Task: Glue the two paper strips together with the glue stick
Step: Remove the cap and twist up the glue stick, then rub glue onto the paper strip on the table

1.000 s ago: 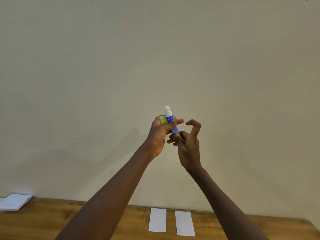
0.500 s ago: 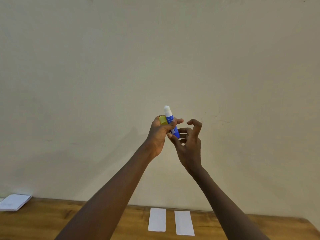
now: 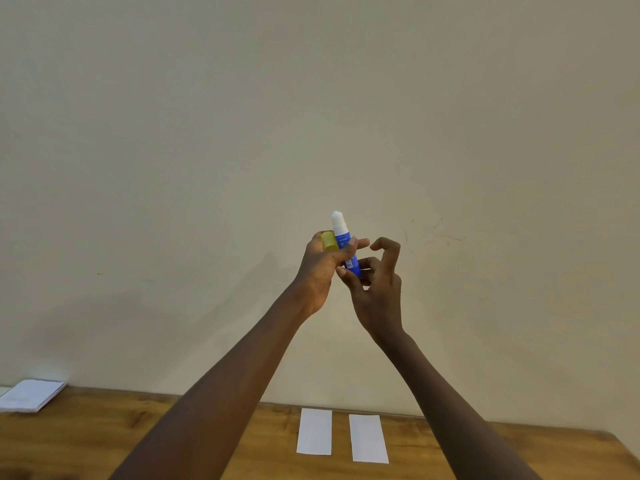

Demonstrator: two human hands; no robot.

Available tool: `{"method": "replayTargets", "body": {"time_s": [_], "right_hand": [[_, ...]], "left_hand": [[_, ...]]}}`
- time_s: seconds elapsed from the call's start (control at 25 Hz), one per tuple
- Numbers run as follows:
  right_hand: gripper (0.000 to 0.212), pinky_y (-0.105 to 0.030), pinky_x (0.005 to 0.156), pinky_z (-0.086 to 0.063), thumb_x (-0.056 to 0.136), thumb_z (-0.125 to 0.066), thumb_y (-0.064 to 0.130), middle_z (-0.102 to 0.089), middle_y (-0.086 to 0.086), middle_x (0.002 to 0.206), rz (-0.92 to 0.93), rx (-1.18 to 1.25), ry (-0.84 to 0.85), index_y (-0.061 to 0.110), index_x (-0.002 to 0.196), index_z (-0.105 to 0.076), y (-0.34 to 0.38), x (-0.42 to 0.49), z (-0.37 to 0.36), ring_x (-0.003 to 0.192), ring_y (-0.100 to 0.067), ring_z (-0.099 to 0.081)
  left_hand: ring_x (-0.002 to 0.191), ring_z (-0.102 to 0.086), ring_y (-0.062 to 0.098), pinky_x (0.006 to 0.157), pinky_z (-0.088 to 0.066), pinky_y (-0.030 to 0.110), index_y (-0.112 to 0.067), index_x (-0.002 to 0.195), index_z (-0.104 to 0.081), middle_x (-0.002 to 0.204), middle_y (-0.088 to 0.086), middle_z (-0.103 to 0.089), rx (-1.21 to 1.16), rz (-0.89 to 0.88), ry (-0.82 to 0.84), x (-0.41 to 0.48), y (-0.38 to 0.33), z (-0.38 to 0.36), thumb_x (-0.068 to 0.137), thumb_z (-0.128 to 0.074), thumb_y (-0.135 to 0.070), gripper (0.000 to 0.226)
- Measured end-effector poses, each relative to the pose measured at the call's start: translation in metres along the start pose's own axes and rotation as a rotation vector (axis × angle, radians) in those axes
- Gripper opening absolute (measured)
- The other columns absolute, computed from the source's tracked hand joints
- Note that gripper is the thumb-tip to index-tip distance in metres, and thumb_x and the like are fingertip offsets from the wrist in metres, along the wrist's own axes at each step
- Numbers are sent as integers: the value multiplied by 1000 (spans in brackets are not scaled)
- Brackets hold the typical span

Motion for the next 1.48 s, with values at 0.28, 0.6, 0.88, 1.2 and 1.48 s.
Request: {"method": "replayTargets", "body": {"time_s": [0.28, 0.6, 0.88, 1.2, 1.48], "right_hand": [[40, -13, 56, -51, 80, -63, 10, -61, -8, 87, -72, 24, 93, 13, 108, -35, -33, -21, -20, 65, -23, -61], [34, -25, 55, -54, 86, -53, 4, -59, -3, 84, -250, 16, 10, 8, 119, -46, -121, -84, -37, 59, -24, -61], [21, -11, 50, -46, 70, -70, -2, -60, 1, 71, -644, 158, -182, 1, 89, -64, -233, -189, -45, 53, -9, -53], [19, -18, 52, -51, 85, -55, 9, -65, -12, 79, -1149, 414, -350, 8, 104, -59, -322, -277, -93, 61, -13, -64], [51, -24, 85, -41, 83, -60, 18, -60, -14, 118, -810, -328, 644, 16, 129, -38, -328, -290, -147, 101, -24, -57]], "left_hand": [[86, -56, 16, 65, -51, 15, -15, 100, -46, 85, -4, -56, -6, 119, -62, -10, 39, 11, 84, -57, -15, 19], [100, -50, 19, 89, -35, 35, -20, 98, -46, 99, 3, -55, 10, 427, -50, -24, 166, 35, 85, -56, -31, 20], [105, -57, 28, 85, -48, 34, -2, 113, -42, 124, 14, -58, 628, 600, -117, -79, 331, 118, 83, -59, -6, 36], [116, -48, 39, 99, -44, 46, -4, 131, -31, 127, 19, -52, 890, 712, -152, -122, 410, 150, 86, -56, -10, 52], [100, -57, 34, 86, -50, 38, 0, 120, -41, 113, 23, -58, 800, 643, -302, -136, 405, 156, 84, -59, -12, 42]]}}
Point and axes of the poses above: each hand's wrist, its own x-axis towards the middle knuckle, its own z-axis out of the back of the hand, y = z × x, the point moved 9 cm from there along x, towards the middle knuckle
